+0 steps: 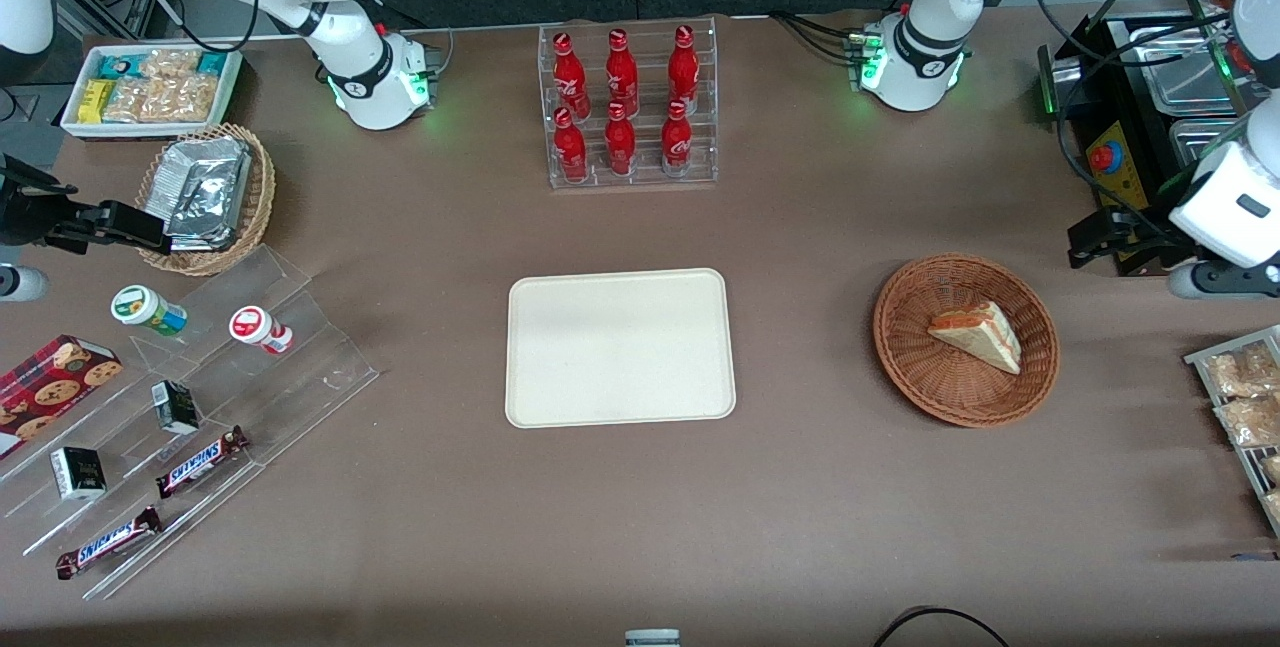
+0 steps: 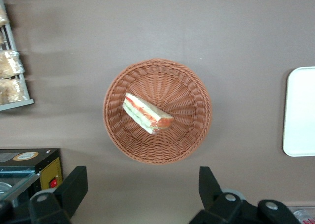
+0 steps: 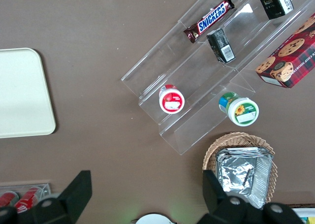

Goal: Place sandwich from basket to tray
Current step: 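Move the left gripper over the wicker basket holding the sandwich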

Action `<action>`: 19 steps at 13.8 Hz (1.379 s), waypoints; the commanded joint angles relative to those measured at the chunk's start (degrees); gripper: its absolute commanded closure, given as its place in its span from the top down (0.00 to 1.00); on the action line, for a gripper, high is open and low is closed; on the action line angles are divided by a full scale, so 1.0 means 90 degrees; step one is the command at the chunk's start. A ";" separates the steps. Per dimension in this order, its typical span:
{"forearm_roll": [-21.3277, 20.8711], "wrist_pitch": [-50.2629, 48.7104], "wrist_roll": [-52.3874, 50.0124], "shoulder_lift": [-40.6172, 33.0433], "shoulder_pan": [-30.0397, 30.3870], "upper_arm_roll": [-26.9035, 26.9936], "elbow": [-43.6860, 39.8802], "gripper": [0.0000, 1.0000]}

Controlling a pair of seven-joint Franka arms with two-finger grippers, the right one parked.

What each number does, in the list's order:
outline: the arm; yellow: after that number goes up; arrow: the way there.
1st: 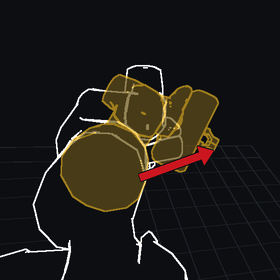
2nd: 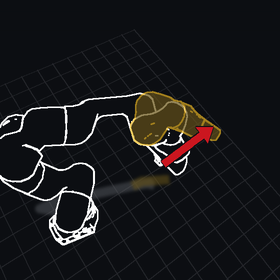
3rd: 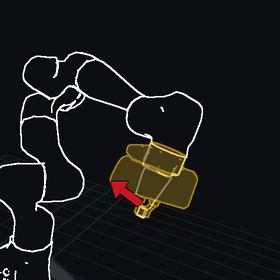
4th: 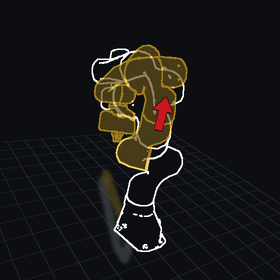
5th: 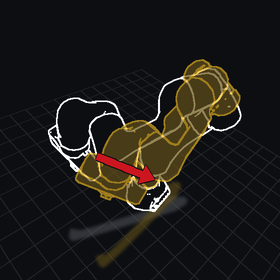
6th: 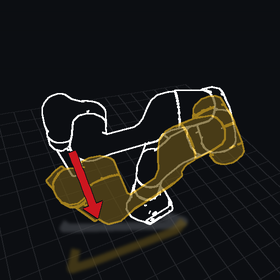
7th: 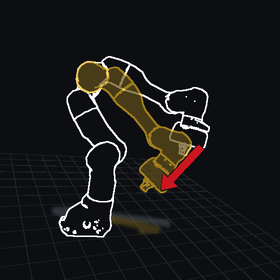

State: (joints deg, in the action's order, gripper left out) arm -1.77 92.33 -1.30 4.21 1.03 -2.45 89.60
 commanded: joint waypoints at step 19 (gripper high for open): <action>-0.0008 0.3108 -0.5567 -0.0175 0.0199 0.0038 0.3060 1.00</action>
State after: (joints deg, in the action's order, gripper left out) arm -1.69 115.78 -46.76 5.41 2.67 -2.16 111.59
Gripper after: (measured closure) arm 0.000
